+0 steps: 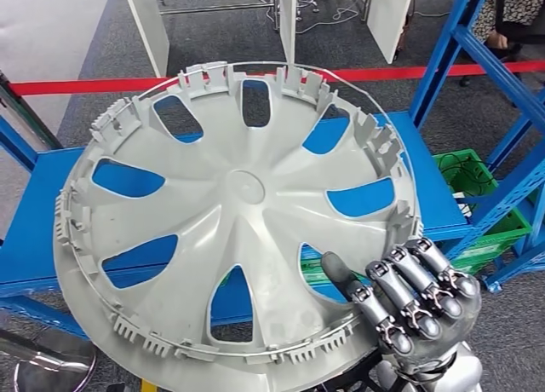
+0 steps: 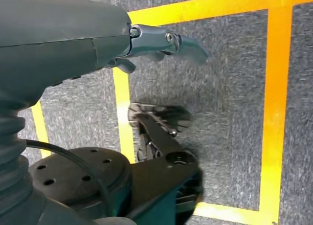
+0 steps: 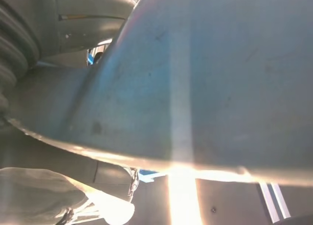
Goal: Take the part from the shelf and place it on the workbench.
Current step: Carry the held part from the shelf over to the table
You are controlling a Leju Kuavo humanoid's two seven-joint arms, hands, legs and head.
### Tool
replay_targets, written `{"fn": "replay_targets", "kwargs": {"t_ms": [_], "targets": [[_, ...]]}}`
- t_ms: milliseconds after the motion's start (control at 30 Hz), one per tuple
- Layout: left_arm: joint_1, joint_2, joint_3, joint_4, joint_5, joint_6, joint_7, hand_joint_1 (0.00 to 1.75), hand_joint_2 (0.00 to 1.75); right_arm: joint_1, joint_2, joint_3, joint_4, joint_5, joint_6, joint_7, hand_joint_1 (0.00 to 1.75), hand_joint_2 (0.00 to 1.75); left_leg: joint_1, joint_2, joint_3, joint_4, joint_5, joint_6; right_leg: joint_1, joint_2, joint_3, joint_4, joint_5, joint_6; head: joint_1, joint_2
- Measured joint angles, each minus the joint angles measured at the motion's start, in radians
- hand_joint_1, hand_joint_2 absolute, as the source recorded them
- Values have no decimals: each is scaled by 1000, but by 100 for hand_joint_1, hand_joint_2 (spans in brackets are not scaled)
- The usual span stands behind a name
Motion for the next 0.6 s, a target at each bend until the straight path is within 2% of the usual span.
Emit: {"fn": "replay_targets", "kwargs": {"t_ms": [33, 67, 100, 167, 200, 233, 267, 333, 367, 400, 433, 500, 533, 567, 600], "targets": [[0, 0, 0, 0, 0, 0, 0, 0, 175, 0, 0, -1, -1, 0, 0, 0, 175, 175, 3, 1, -17, 55, -23, -4, 0, -4, -6, 1, 4, -1, 0, 0], [0, 0, 0, 0, -1, 0, 0, 0, 175, 0, 1, -2, -1, 0, 0, 0, 175, 175, 6, 2, -20, 80, -27, -6, 1, -7, -13, 3, 8, 0, 0, 0], [0, 1, 0, 0, -2, 0, 0, 0, 175, 1, 1, -2, -3, 0, 0, 2, 175, 175, 8, 2, -4, 65, -10, -8, 1, -9, -19, 5, 12, 1, 0, 0], [-1, 3, 0, 0, -6, -1, 0, 0, 175, -1, 2, -2, -11, 1, 0, 5, 175, 175, 11, 4, 72, -63, 52, -7, 1, -12, -29, 9, 18, 6, 0, 0], [-2, 3, 0, 0, -11, -2, 0, 0, 175, -1, 3, -3, -17, 3, 0, 7, 175, 175, 11, 5, 111, -134, 73, -4, 2, -13, -33, 11, 23, 11, 0, 0], [-3, 3, 0, 0, -14, -3, 0, 0, 175, -2, 3, -3, -22, 5, 0, 9, 175, 175, 9, 6, 136, -184, 85, 0, 2, -13, -36, 11, 28, 17, 1, 0], [-4, 3, 0, 0, -18, -4, 1, 0, 175, -2, 3, -4, -28, 7, 0, 11, 175, 175, 7, 6, 147, -211, 88, 4, 3, -14, -39, 11, 34, 23, 1, 0], [-4, 3, 0, 0, -24, -3, 3, 0, 175, -1, 4, -9, -39, 12, 0, 13, 175, 175, 3, 5, 140, -215, 95, 15, 3, -14, -42, 8, 48, 37, 1, 0], [-4, 2, 0, 0, -26, -2, 5, 0, 175, 1, 5, -12, -44, 14, 0, 13, 175, 175, 4, 6, 135, -217, 102, 22, 1, -12, -45, 10, 45, 43, 1, 0], [-5, 2, 0, 0, -29, 1, 7, 0, 175, 3, 5, -18, -52, 15, 0, 14, 175, 175, 5, 8, 128, -219, 111, 29, 1, -9, -52, 22, 25, 48, 2, 0], [-5, 2, 0, 0, -31, 3, 9, 0, 175, 4, 6, -23, -61, 15, 0, 17, 175, 175, 7, 10, 120, -222, 122, 37, 0, -6, -64, 51, -10, 52, 4, 0], [-6, 4, 0, 0, -35, 9, 13, 0, 175, 6, 6, -32, -78, 14, 0, 23, 175, 175, 5, 11, 96, -221, 141, 47, -1, 0, -97, 165, -110, 55, 8, 0], [-6, 5, 1, 0, -35, 12, 15, 0, 175, 7, 6, -35, -83, 13, 0, 26, 175, 175, 3, 12, 82, -220, 150, 49, -1, 1, -108, 226, -143, 55, 8, 0], [-6, 6, 2, 0, -36, 14, 17, 0, 175, 8, 6, -38, -87, 14, 0, 27, 175, 175, 1, 13, 68, -219, 160, 50, 0, 2, -110, 268, -154, 55, 9, 0], [-6, 6, 3, 0, -36, 16, 19, 0, 175, 10, 6, -41, -89, 14, 0, 27, 175, 175, -2, 13, 55, -217, 168, 50, 1, 2, -98, 279, -142, 53, 9, 0]]}}
